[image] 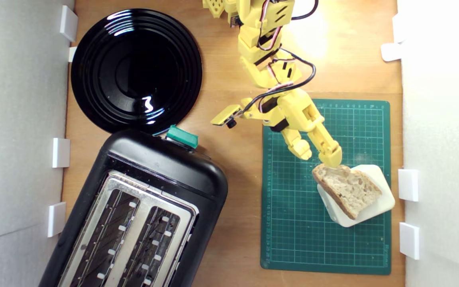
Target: Pick bread and place in toaster
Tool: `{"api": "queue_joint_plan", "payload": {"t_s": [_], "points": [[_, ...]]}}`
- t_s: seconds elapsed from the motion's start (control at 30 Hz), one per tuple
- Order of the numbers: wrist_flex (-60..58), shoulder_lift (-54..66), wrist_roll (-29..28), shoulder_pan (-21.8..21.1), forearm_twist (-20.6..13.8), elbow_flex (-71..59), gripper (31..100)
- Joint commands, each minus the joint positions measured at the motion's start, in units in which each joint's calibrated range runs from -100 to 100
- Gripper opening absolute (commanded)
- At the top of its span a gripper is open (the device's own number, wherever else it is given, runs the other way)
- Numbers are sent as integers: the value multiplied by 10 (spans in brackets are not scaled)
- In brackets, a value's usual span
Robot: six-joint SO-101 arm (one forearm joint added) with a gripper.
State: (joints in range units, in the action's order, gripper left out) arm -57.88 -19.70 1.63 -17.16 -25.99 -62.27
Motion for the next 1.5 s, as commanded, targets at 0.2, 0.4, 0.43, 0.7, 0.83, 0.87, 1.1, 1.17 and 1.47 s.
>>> {"api": "queue_joint_plan", "payload": {"t_s": [0.2,0.4,0.43,0.7,0.83,0.87,1.1,1.17,1.47], "points": [[-19,-31,0,-19,16,77,904],[-18,-43,0,-28,31,97,904],[-18,-44,0,-29,31,101,904],[-17,-65,0,-35,31,133,903],[-16,-69,0,-35,31,141,903],[-16,-73,0,-35,31,147,903],[-15,-106,23,-47,31,181,903],[-15,-108,26,-51,32,181,903],[-14,-110,28,-60,56,191,896]]}}
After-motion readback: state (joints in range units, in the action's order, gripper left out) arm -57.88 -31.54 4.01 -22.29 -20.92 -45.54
